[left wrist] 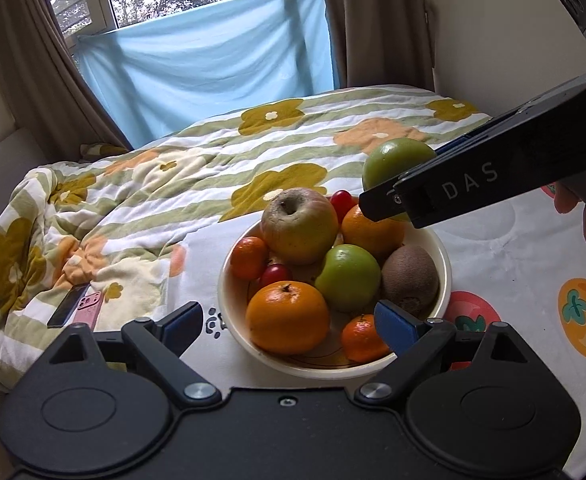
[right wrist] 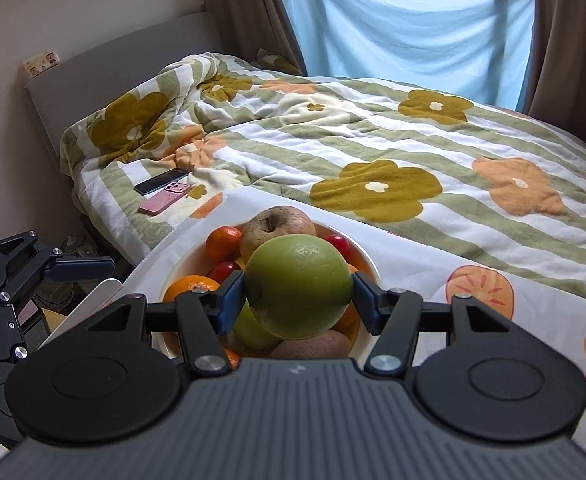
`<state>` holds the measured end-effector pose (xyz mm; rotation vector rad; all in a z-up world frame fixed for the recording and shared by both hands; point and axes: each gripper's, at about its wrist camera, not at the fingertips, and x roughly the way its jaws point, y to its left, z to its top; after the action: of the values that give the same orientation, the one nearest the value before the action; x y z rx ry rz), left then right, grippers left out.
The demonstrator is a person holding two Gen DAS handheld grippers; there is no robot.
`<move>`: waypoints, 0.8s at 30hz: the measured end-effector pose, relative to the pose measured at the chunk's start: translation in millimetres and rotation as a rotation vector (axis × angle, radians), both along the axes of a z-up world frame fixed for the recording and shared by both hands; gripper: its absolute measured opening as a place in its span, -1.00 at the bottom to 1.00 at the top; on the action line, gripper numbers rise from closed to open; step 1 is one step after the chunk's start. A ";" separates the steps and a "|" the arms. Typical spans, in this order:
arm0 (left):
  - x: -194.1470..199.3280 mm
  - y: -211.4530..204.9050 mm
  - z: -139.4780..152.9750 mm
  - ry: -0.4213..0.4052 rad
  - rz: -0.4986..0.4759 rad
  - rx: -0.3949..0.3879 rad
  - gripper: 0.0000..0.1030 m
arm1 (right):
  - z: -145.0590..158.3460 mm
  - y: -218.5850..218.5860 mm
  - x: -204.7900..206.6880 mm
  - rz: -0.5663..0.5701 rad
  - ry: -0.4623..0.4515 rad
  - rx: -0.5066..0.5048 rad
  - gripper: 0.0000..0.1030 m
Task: Organize fruits
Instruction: 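Lower the green apple into the bowl and open the right tool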
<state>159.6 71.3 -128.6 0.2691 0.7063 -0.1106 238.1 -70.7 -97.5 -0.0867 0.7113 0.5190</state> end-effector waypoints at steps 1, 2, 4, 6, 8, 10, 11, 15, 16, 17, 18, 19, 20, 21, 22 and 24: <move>0.4 3.1 -0.3 -0.001 0.003 0.007 0.85 | -0.7 5.3 1.8 0.008 -0.002 -0.003 0.41; 0.6 5.8 -0.7 -0.003 0.007 0.011 0.85 | -1.7 10.6 3.6 0.018 -0.002 -0.005 0.41; -0.2 13.2 -0.6 -0.002 0.011 0.005 0.85 | -5.2 21.1 8.6 0.035 0.008 0.001 0.41; 0.1 21.0 -2.7 0.003 0.017 -0.001 0.85 | -9.1 30.4 12.0 0.046 0.015 0.004 0.41; 1.3 25.9 -5.6 0.012 0.022 0.004 0.85 | -13.2 37.6 15.7 0.054 0.019 0.003 0.41; 1.9 31.4 -8.8 0.020 0.027 0.011 0.85 | -17.7 45.9 19.0 0.060 0.028 0.004 0.41; 2.1 34.2 -10.2 0.023 0.029 0.011 0.85 | -19.6 48.9 20.3 0.063 0.031 0.004 0.41; 3.3 45.5 -13.0 0.032 0.035 0.004 0.85 | -27.0 59.5 25.1 0.066 0.042 0.000 0.41; 3.7 47.9 -13.4 0.033 0.035 0.003 0.85 | -28.7 61.4 25.9 0.066 0.044 -0.001 0.41; 4.5 50.0 -13.7 0.034 0.036 0.001 0.85 | -30.3 63.6 27.1 0.065 0.047 -0.002 0.41; 5.2 52.2 -14.2 0.035 0.036 -0.002 0.85 | -31.5 64.6 27.8 0.064 0.048 -0.002 0.41; 5.9 53.9 -14.3 0.035 0.036 -0.003 0.85 | -32.4 65.9 28.4 0.063 0.050 -0.002 0.41; 7.1 55.6 -14.4 0.036 0.035 -0.004 0.85 | -32.3 65.9 28.5 0.064 0.050 -0.003 0.41; 8.6 56.7 -14.9 0.037 0.034 -0.004 0.85 | -33.4 67.2 29.0 0.063 0.052 -0.005 0.42; 9.3 57.7 -15.1 0.037 0.033 -0.005 0.85 | -34.8 68.9 29.5 0.064 0.055 -0.010 0.43; 11.5 59.5 -15.3 0.039 0.029 -0.006 0.85 | -35.0 71.8 28.0 0.070 0.038 -0.011 0.58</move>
<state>171.1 130.8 -143.8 0.2518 0.7486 -0.0906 266.1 1.1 -132.5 -0.1131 0.7499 0.5853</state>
